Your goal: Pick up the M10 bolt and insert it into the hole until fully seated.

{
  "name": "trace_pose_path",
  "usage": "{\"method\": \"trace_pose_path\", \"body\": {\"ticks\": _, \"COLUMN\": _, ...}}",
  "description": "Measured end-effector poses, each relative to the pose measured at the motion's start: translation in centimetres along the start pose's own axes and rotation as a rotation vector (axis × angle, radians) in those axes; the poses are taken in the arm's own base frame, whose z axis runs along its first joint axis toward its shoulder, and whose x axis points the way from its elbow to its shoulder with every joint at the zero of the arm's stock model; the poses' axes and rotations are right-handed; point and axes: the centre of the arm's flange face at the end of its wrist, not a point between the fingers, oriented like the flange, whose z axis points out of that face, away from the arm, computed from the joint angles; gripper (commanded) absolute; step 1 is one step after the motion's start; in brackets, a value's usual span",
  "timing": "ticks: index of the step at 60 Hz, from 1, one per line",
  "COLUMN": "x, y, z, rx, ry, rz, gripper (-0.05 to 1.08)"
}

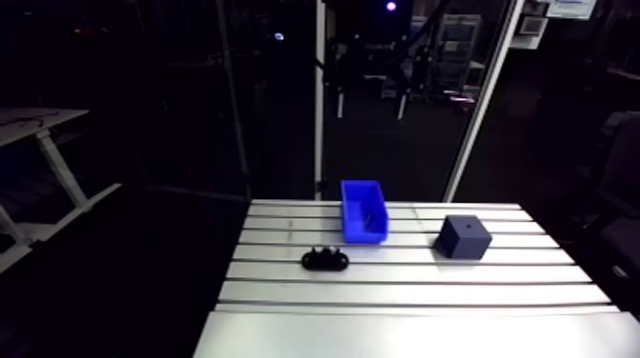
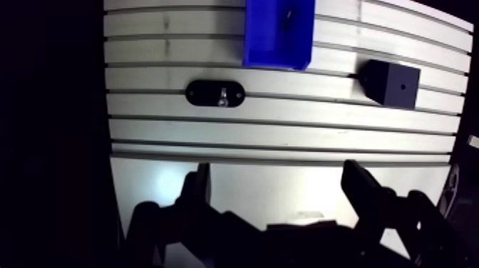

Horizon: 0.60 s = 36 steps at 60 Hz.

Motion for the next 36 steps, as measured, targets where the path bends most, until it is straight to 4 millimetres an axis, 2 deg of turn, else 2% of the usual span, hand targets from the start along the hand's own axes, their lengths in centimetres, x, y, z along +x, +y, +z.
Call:
{"method": "trace_pose_path", "body": {"ticks": 16, "x": -0.4, "y": -1.1, "z": 4.6, "rx": 0.0, "ry": 0.066, "rz": 0.016, "gripper": 0.0}}
{"method": "trace_pose_path", "body": {"ticks": 36, "x": -1.8, "y": -3.1, "z": 9.7, "rx": -0.001, "ry": 0.11, "rz": 0.028, "gripper": 0.0}}
